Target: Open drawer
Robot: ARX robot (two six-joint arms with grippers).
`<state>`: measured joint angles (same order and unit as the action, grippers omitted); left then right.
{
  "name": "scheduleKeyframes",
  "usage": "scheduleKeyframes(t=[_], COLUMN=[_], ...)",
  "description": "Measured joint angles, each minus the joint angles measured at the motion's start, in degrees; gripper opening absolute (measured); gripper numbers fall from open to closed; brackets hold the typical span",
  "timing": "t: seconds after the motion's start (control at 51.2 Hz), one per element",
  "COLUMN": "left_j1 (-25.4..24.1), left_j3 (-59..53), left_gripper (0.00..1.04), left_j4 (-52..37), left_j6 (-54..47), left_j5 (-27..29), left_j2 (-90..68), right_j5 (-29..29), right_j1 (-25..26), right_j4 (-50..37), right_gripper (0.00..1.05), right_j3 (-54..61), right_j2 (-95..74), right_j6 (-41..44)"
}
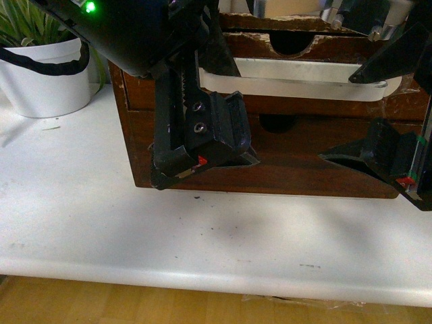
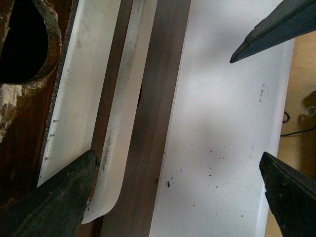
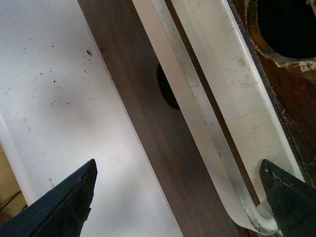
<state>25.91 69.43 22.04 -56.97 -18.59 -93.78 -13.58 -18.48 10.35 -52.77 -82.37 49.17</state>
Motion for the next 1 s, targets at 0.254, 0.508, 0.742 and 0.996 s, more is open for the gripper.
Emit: scheduleKeyframes(t=[0.254,0.508,0.742,0.996], left_j1=[-0.02,0.13,0.52,1.57], left_j3=[1.05,2.75,3.02,1.18], left_gripper=[0.98,0.98,0.99,0.99], left_j4=[3.15,8.39,12.59,14.78], left_j6=[-2.10,-4.61,-7.56,-10.25], left_j5=[-0.44,-0.63,0.04,1.64], left_j2=[0.00,0.07,1.16,3.76], right_j5=[-1.99,-3.61,-4.17,-4.15], right_j1=[-0.44,-0.87,-1.49,-2.56], right_j4=[3.54,9.05,12.55,13.75], right_gripper=[0.96,0.96,0.96,0.96], right_j3=[-1.03,-2.29,-1.99,0.48], right_j2=[-0.04,0.68,2.43,5.66], right_j6=[-0.55,0.98,4.04,6.19])
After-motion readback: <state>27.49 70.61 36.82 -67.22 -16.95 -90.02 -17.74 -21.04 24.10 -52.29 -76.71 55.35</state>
